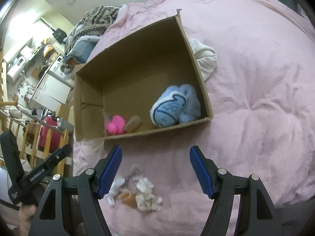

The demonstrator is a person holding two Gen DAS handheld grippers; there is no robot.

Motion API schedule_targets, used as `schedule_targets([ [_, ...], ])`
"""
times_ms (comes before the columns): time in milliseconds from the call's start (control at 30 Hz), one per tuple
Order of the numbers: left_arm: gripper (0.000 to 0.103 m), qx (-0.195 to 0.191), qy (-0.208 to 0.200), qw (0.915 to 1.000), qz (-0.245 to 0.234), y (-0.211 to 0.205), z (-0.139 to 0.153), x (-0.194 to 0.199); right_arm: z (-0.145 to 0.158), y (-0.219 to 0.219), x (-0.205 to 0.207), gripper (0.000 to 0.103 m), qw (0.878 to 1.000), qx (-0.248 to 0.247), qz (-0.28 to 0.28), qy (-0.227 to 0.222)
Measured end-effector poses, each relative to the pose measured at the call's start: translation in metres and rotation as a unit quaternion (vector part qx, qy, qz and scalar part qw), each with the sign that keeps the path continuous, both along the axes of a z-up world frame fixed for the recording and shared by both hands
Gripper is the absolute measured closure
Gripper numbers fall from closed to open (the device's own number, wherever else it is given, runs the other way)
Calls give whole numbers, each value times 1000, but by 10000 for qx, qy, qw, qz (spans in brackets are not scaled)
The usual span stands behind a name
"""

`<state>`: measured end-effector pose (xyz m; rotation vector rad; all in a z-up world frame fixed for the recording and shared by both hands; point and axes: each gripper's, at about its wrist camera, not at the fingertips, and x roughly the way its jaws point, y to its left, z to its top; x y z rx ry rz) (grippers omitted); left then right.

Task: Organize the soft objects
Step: 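Open both tools and withdraw them from the box, then grasp the white sock bundle with the left tool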

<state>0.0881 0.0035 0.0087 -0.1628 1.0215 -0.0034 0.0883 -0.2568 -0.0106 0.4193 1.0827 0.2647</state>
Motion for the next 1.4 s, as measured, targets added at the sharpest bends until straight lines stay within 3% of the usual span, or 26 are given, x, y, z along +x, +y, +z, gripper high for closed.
schedule_targets([
  [333, 38, -170, 792, 9965, -210, -10, -28, -10, -15, 3, -18, 28, 9994, 8, -82, 339],
  [467, 39, -398, 1430, 9876, -520, -23, -55, -11, -21, 1, -15, 28, 9987, -17, -176, 481],
  [567, 39, -128, 1877, 9785, -848, -41, -74, -13, -27, -1, -13, 28, 9979, 8, -220, 608],
  [700, 39, -41, 2143, 9712, -1039, -53, -90, -15, -36, 0, -9, 28, 9964, -206, -249, 789],
  [767, 44, 1, 2168, 9695, -1143, -59, -95, -14, -40, 2, -7, 28, 9959, -243, -228, 844],
  [900, 74, 111, 2303, 9655, -1212, -66, -105, -11, -42, 7, -4, 28, 9956, -281, -153, 886],
  [1067, 77, -34, 2245, 9667, -1229, -62, -98, -11, -45, 9, -4, 28, 9953, -252, -99, 927],
  [1267, 77, -184, 1718, 9829, -642, -29, -69, -14, -52, 12, -6, 28, 9929, 139, 143, 1174],
  [1400, 77, -180, 1432, 9893, -229, -10, -55, -13, -55, 26, -10, 37, 9902, 81, 497, 1304],
])
